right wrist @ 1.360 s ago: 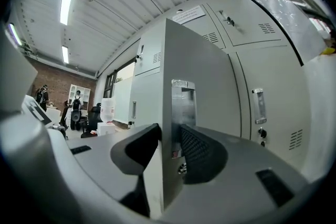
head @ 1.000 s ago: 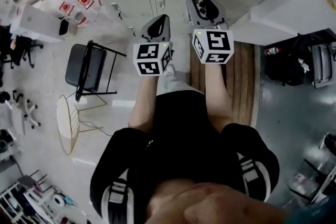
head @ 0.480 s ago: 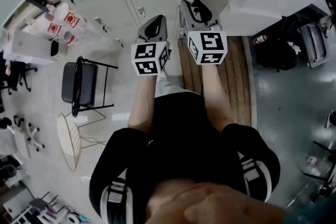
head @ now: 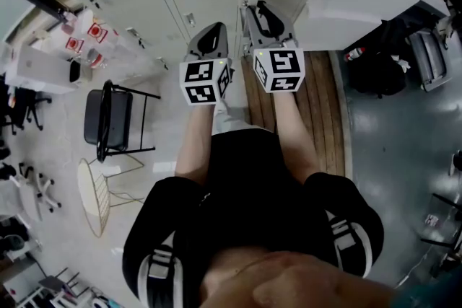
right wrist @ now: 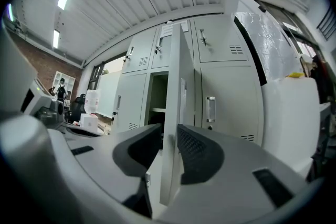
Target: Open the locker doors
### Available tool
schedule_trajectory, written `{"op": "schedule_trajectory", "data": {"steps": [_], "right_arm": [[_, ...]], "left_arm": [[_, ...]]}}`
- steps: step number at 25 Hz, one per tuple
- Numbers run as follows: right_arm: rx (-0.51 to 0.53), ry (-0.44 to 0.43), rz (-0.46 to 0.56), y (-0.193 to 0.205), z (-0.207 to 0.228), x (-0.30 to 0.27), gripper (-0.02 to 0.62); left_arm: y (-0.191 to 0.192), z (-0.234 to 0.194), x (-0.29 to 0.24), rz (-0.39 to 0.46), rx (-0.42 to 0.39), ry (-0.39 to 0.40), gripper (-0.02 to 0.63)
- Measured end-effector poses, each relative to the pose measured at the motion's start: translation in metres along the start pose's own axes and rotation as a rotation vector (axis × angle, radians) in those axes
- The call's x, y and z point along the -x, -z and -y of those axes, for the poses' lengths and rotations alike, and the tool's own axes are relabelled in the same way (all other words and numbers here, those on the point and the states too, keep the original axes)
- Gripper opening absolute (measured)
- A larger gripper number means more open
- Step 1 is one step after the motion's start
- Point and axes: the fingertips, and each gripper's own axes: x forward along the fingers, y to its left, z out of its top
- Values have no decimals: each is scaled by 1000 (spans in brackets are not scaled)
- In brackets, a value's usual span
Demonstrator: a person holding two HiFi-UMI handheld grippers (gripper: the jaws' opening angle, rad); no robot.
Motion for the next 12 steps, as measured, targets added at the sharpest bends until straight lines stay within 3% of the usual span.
{"op": "schedule_trajectory", "data": {"steps": [5, 12], "right_arm": [[-10, -25, -10, 10, -7, 19, 105], [-34, -47, -26, 17, -14, 40, 31]], "left_arm": [[2, 3, 11, 17, 16, -23, 9], [11, 17, 27, 17, 12, -6, 9]]}}
